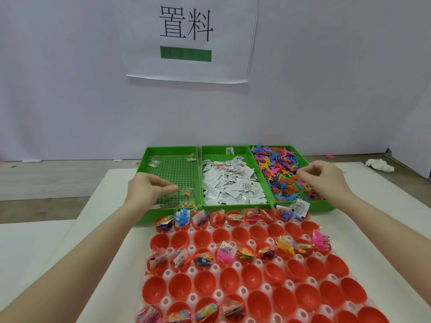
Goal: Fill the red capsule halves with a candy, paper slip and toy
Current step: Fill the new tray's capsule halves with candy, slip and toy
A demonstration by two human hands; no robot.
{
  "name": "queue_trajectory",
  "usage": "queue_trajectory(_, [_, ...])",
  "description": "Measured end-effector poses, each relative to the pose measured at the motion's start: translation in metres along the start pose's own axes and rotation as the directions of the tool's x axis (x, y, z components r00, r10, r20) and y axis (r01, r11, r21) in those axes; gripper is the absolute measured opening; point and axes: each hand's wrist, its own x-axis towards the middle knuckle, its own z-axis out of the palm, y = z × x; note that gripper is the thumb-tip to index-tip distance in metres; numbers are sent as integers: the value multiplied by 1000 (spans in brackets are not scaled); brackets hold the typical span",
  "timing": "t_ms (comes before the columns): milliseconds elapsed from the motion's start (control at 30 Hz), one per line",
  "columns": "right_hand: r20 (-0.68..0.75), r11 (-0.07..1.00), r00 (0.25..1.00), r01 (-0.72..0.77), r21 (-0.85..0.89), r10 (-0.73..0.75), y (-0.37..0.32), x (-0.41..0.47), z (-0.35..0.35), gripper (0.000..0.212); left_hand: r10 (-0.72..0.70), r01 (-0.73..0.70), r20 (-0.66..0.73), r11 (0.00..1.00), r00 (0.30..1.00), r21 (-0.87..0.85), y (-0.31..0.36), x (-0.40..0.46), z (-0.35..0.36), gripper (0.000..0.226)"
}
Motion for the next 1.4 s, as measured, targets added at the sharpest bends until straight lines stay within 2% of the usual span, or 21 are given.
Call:
queue_trajectory(100, [66,925,988,-152,349,137,-12,2,3,8,24,-32,-85,994,996,-103,5,-6,-4,12])
queue_trajectory(133, [99,908,982,-188,375,163,-16,4,6,7,37,-51,-103,989,994,-136,6,-9,-5,12])
queue_trajectory(233, [188,969,970,-187,161,156,-25,9,21,22,49,-104,-191,951,980,-291,14,-22,-7,15])
queue_trajectory(300, [273,997,959,-62,-55,74,-32,8,31,21,29,-121,-236,915,971,-385,21,-35,-10,15])
queue_trajectory(367, [395,961,918,90,-263,22,-41,5,37,38,31,-134,-234,887,972,-442,27,-51,-12,14])
queue_trajectory(467, [485,819,874,254,-514,34,-52,2,45,53,80,-147,-159,869,984,-473,37,-73,-16,15])
queue_trajectory(567, [535,779,842,288,-557,72,-59,1,52,46,90,-121,-84,848,992,-516,48,-89,-19,24])
queue_trajectory(733, [443,797,897,265,-542,3,-66,-4,52,14,37,-43,-23,863,999,-503,57,-102,-23,20])
queue_trajectory(867, [373,698,911,382,-605,-176,-61,-7,52,21,-14,15,5,854,1000,-520,56,-105,-23,34])
queue_trajectory(933, [313,693,924,373,-617,-219,-59,-6,51,27,-55,62,29,844,998,-532,53,-104,-22,47])
queue_trajectory(1033, [184,825,961,273,-494,-207,-65,-7,42,28,-96,138,106,836,990,-531,49,-101,-21,32])
queue_trajectory(1067, [157,896,972,221,-385,-173,-70,-8,38,25,-93,152,138,838,986,-524,48,-101,-21,30])
queue_trajectory(1133, [189,995,979,85,-45,-75,-86,-19,27,23,-78,178,208,834,975,-522,49,-102,-20,28])
queue_trajectory(1200, [361,966,932,-63,251,-33,-107,-41,12,23,-35,190,291,831,956,-523,55,-108,-17,25])
queue_trajectory(1300, [565,890,816,-166,425,-118,-132,-83,-7,26,60,167,364,813,929,-558,66,-121,-9,19])
queue_trajectory(1333, [578,869,803,-176,463,-145,-138,-98,-10,23,87,168,376,787,922,-594,70,-126,-6,20])
queue_trajectory(1400, [524,840,837,-165,517,-158,-142,-121,-10,17,125,194,400,722,908,-664,79,-135,-1,24])
